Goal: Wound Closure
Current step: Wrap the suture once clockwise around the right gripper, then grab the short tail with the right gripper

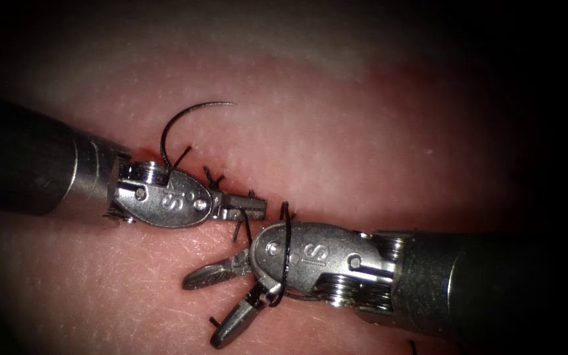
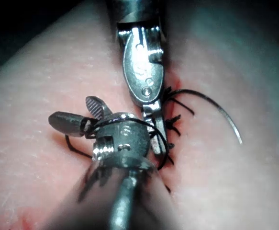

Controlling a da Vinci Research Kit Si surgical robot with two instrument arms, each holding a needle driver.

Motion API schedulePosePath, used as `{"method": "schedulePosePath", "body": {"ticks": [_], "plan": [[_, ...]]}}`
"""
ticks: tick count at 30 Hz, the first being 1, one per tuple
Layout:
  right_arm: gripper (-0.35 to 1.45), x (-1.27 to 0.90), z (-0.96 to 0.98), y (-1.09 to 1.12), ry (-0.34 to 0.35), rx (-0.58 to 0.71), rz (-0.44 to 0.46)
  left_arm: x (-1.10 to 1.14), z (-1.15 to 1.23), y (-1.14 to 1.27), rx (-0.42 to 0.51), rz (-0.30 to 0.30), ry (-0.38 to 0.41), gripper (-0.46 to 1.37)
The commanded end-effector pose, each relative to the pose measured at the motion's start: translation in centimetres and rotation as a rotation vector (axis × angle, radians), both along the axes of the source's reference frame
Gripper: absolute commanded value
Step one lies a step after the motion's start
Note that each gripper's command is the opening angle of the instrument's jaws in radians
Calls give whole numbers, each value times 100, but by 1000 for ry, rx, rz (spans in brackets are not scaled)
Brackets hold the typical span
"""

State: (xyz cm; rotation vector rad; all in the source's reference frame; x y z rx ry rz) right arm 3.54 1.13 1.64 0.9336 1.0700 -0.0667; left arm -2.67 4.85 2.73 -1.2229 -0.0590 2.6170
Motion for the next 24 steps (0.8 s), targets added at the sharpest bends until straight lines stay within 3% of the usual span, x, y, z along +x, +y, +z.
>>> {"method": "schedulePosePath", "body": {"ticks": [1,8,10,11,13,14,17,24], "plan": [[118,0,2,-4,0,-4,-16,1,0,0,4,5,-2,-35],[108,1,10,-16,-6,-25,-49,4,0,-1,9,4,-4,-35],[89,0,9,-15,-5,-24,-50,5,0,-2,8,5,-4,-35],[72,0,8,-14,-8,-19,-50,5,0,-2,8,5,-4,-35],[-26,-1,6,-12,-28,1,-59,6,0,-3,8,5,-4,-35],[-35,-1,6,-11,-46,11,-65,6,0,-3,8,5,-4,-35],[-35,3,6,-9,-147,22,-113,7,-1,-4,8,6,-4,-35],[-35,6,6,-8,-162,14,-113,7,-2,-6,8,6,-4,-35]]}}
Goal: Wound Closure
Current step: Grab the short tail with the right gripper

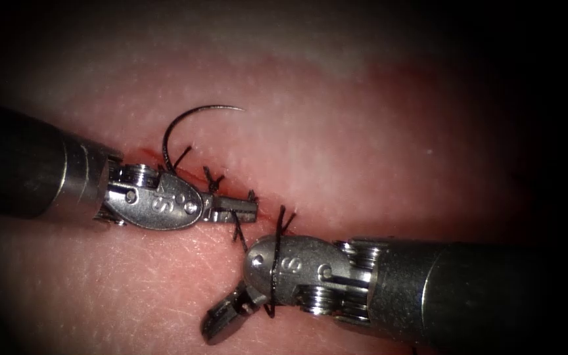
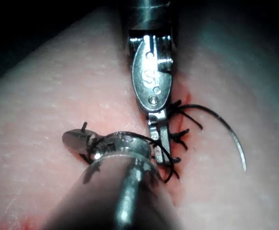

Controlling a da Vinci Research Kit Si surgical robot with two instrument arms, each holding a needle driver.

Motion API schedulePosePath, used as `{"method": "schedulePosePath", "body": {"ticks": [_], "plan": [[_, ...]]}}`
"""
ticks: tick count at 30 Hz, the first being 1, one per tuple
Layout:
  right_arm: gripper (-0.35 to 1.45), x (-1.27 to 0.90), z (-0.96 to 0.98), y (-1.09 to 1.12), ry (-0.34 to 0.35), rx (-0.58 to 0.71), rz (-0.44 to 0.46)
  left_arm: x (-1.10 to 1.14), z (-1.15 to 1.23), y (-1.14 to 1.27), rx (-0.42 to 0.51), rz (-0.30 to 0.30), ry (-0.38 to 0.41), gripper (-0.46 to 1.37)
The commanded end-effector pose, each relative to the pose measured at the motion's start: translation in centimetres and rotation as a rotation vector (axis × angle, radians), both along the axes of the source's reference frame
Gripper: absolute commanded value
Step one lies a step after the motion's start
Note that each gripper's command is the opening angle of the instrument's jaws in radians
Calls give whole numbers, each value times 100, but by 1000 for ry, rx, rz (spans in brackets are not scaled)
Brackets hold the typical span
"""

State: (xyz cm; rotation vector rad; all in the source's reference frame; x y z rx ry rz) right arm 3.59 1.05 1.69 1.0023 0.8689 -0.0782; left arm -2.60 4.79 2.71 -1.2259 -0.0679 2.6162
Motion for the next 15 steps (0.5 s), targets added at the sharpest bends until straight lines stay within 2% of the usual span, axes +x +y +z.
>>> {"method": "schedulePosePath", "body": {"ticks": [1,10,15], "plan": [[-35,0,1,0,-2,-6,5,0,-1,-1,3,3,-1,-35],[-35,0,1,1,-1,-6,10,1,-4,-3,5,6,0,-35],[-35,0,-2,10,37,15,64,8,-15,-4,8,-7,-10,-35]]}}
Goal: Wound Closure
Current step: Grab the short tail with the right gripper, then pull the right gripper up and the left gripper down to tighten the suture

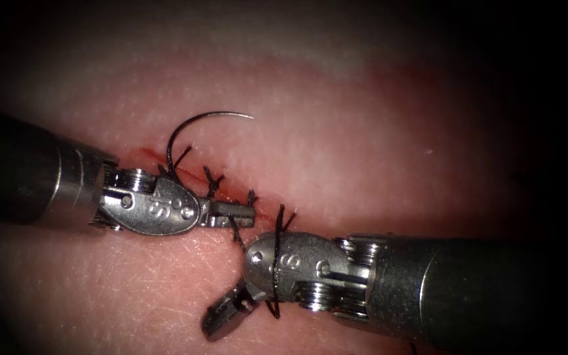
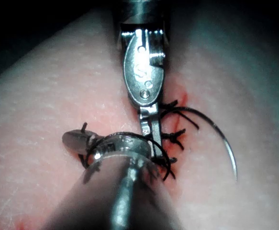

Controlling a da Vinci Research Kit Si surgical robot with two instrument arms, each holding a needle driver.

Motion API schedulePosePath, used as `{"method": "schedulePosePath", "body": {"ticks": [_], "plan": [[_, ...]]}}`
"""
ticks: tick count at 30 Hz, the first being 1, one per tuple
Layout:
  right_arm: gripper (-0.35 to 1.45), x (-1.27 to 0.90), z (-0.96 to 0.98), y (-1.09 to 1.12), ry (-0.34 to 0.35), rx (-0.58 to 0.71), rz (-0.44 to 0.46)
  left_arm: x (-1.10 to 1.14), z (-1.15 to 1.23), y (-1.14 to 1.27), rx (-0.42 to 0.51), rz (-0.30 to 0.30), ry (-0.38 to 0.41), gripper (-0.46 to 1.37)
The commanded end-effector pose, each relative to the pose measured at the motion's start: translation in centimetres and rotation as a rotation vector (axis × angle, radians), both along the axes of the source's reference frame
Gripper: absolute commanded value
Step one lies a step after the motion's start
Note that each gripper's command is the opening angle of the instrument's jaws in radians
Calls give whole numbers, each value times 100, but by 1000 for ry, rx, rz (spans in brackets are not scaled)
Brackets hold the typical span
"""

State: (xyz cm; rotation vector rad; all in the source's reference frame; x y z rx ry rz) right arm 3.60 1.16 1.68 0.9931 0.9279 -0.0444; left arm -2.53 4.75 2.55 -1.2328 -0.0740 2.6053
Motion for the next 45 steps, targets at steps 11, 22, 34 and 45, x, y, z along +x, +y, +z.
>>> {"method": "schedulePosePath", "body": {"ticks": [11,22,34,45], "plan": [[-35,-14,-9,24,81,55,113,27,-32,-27,-10,7,6,-35],[-35,-53,7,50,83,48,180,42,-58,-51,-23,15,29,-35],[-35,-68,14,61,77,44,206,48,-99,-84,-38,29,37,-35],[-35,-80,23,82,53,45,230,66,-126,-109,-48,38,46,-35]]}}
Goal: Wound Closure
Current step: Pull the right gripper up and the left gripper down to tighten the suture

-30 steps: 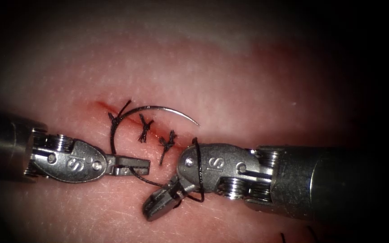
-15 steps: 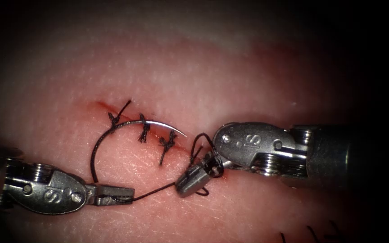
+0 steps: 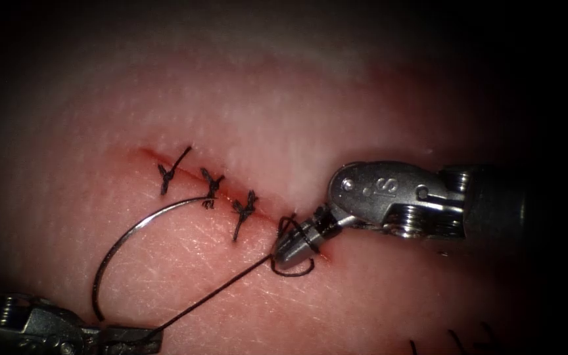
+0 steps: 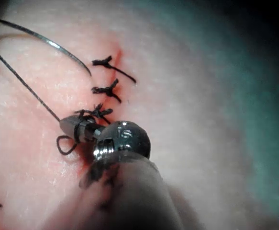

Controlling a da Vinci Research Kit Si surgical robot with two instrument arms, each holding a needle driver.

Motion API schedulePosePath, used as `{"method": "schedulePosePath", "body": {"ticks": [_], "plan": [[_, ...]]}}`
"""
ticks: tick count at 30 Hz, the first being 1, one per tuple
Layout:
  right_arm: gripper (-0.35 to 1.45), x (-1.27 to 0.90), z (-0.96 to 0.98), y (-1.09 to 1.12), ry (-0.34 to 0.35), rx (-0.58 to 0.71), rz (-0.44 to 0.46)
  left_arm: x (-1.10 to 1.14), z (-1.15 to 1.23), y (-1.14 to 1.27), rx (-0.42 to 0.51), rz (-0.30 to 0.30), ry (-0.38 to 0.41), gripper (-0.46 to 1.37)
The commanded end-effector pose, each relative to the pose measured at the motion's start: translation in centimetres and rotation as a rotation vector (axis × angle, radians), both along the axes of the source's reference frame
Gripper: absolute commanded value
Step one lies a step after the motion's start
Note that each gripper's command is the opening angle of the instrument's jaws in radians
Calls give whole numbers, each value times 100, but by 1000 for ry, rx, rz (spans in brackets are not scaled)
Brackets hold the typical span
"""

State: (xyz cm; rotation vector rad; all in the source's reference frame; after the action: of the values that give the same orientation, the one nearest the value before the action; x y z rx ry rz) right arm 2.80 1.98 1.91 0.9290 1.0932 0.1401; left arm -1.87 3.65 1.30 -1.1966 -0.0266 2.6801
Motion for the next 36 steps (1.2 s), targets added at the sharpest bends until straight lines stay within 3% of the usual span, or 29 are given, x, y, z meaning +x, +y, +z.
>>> {"method": "schedulePosePath", "body": {"ticks": [1,12,36], "plan": [[-35,-1,1,2,-6,-1,5,1,-1,-1,-1,2,0,-35],[-35,-13,16,23,-40,-4,31,27,-31,-29,-2,9,12,-35],[-35,-13,44,53,-71,-43,72,39,-64,-104,-39,12,10,-35]]}}
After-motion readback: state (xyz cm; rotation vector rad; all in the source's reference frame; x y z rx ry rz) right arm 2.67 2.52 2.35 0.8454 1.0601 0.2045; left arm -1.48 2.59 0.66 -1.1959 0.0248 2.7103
